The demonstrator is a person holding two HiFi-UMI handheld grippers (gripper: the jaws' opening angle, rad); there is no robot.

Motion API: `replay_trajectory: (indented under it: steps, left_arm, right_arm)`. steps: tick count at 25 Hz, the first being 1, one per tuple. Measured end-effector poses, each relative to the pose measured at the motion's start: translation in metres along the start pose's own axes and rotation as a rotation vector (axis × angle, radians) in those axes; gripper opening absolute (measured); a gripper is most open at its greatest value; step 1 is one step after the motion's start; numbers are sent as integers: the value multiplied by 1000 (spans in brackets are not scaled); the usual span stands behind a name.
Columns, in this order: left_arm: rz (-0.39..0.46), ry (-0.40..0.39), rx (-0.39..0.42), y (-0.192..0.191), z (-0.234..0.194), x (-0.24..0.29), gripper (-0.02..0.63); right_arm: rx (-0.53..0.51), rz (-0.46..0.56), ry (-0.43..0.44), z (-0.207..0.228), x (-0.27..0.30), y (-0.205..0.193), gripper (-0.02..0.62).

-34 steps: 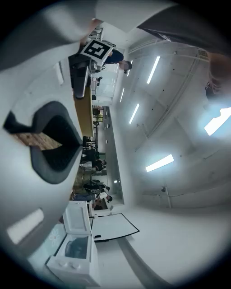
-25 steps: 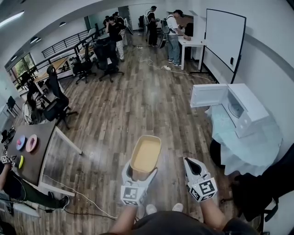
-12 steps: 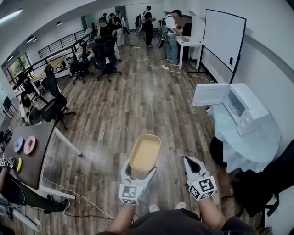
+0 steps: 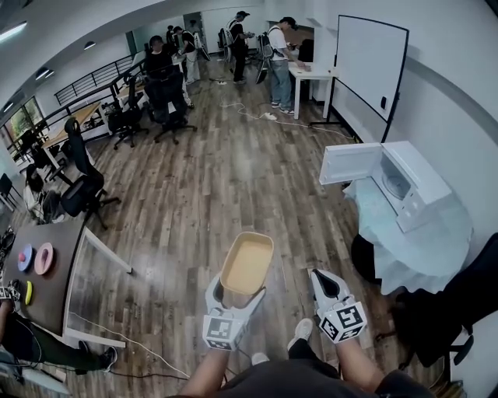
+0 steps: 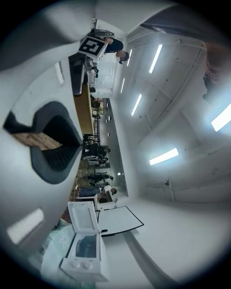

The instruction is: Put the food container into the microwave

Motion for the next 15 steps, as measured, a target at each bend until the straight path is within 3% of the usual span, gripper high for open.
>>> replay_trajectory:
  steps: [6,15]
  left_arm:
    - [-15,-9,17,-1,12,49,508]
    - [-8,6,35,7,38,165,509]
  right_arm:
    - [23,11,-9,50,16,-8,-5]
    - [62,23,-13,167,55,-18,-5]
Point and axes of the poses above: the fingertips, and each gripper's own axes: x forward along the fingers, z to its right, y out of its top, the point moved 3 cm from there along -x, backward along the fingers, and after that the axes turned 10 degrees about -x, right-handed, at the moved point
